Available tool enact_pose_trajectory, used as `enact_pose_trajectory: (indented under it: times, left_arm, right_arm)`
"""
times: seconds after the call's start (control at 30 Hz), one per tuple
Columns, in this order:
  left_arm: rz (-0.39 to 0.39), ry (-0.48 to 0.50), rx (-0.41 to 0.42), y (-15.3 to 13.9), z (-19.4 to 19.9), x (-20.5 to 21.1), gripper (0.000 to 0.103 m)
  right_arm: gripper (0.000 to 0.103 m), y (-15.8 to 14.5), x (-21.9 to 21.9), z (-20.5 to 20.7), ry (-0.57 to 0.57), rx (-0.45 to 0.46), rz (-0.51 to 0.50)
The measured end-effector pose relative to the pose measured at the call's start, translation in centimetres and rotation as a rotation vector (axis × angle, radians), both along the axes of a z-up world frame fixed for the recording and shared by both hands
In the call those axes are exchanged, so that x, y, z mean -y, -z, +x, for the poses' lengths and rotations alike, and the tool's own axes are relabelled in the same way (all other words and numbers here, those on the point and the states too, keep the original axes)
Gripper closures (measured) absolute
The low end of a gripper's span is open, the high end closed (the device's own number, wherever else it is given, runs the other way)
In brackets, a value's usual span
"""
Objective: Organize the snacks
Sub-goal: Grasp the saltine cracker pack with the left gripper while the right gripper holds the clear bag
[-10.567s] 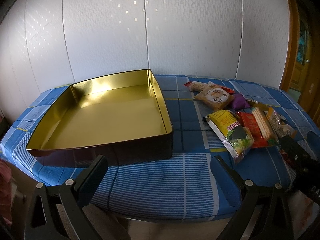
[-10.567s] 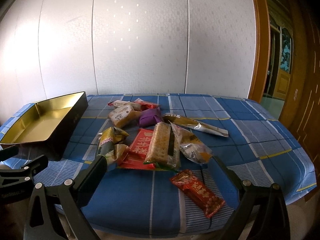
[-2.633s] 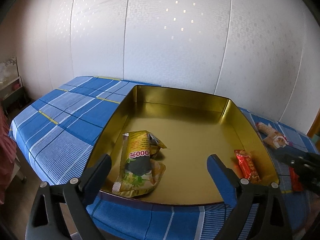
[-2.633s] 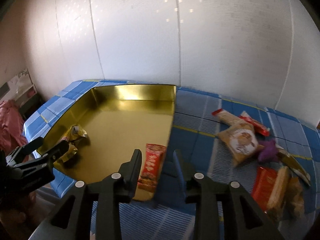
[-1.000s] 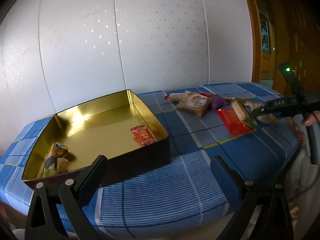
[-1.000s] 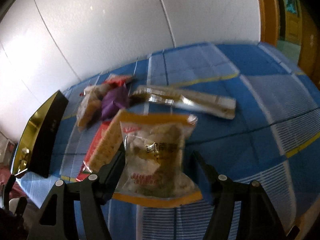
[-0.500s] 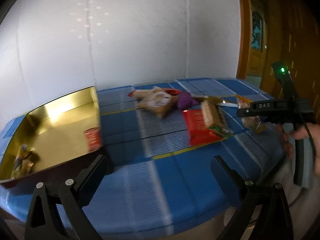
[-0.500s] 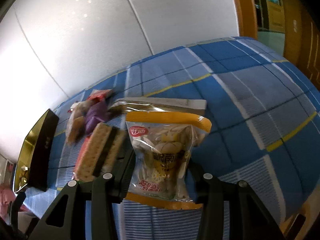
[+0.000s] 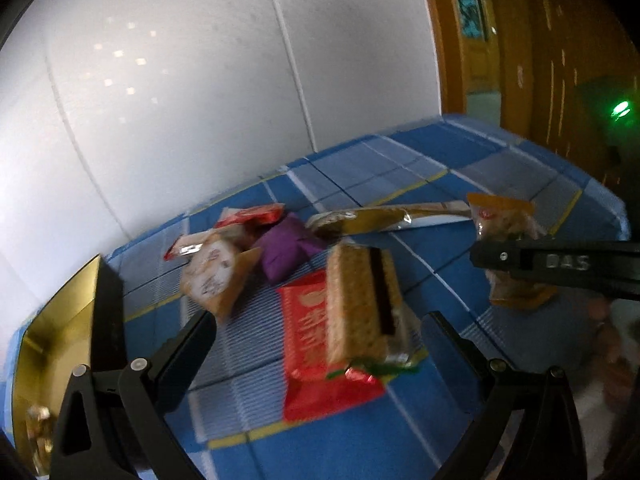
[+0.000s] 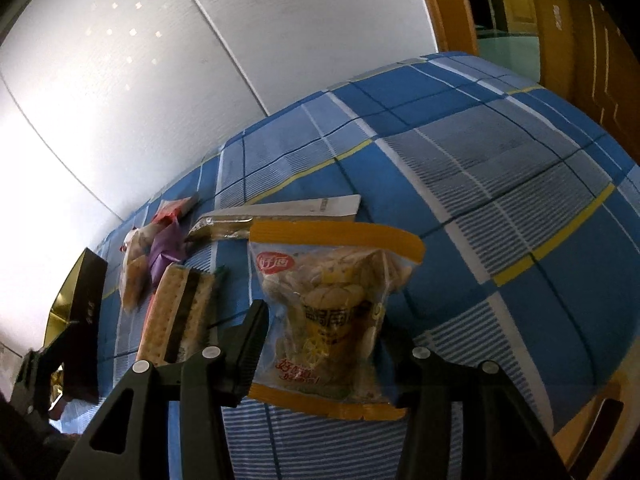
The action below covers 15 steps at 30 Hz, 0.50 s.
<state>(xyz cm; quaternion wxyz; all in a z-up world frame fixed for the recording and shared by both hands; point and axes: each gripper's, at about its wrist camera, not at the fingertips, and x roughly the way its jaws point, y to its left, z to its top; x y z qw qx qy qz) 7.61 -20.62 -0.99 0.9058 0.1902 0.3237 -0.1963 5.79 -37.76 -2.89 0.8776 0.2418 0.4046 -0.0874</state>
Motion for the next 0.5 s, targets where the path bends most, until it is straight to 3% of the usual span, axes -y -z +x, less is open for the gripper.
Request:
enact_pose_trajectory:
  times: [0.2,0.3,0.37,0.43,0.5]
  left_arm:
    - [0.03,0.006,-0.048,1.5,1.6,1.9,0.0]
    - [0.053,0.02,-0.035,2.1,1.8,2.5,0.001]
    - [0.073,0.024,-0.026,2.5,1.9,2.7,0.007]
    - [0.071,0.037,-0.061,3.0,2.2,2.6,0.029]
    - [0.027,0.043,-0.082,2.9,2.2,2.0,0.042]
  right_arm:
    - [0.053,0.0,0.7,-0.3,0.014,0.01,0.03]
    - [0.052,-0.1,0.3,-0.2,-0.007,0.009,0.023]
    - [0.057,-0.1,0.0,-0.1,-0.029,0.006,0.022]
    - [0.064,0.0,-0.4,0.0,-0.043,0.001,0.015]
    - [0.067,0.0,-0.6,0.1,-0.052,0.001,0.015]
